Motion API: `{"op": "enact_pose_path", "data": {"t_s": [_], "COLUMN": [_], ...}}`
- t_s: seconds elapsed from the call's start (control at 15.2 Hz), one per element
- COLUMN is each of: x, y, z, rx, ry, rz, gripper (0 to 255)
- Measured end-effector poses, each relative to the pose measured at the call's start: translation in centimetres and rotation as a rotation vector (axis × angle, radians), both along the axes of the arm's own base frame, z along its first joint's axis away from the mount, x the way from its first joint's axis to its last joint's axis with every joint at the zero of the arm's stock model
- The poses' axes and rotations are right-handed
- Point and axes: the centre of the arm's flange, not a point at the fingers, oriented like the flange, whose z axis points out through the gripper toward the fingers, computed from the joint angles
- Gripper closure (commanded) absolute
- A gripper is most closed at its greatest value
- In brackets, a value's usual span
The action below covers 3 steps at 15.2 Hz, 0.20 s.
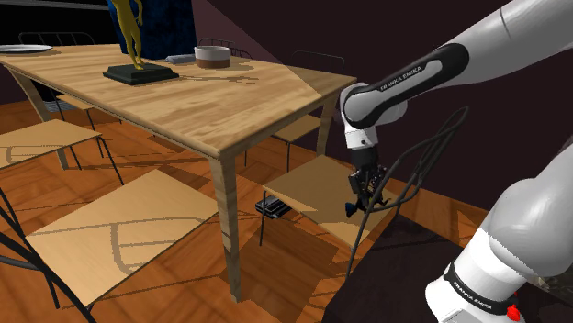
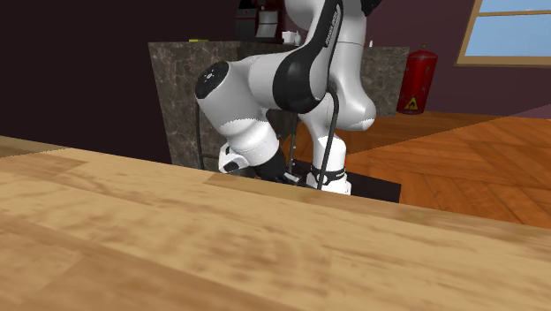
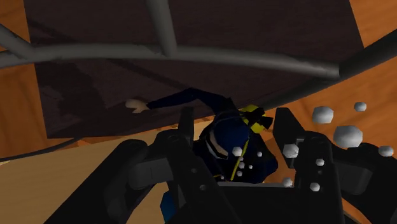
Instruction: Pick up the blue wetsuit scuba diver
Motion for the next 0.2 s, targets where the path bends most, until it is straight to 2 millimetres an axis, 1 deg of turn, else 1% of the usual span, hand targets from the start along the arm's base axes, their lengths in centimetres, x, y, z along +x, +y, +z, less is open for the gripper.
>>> {"op": "enact_pose_path", "data": {"t_s": [0.2], "x": [-0.02], "y": [-0.01], "z": [1.30], "rx": [0.000], "ry": [0.000], "rz": [0.000], "gripper": [255]}}
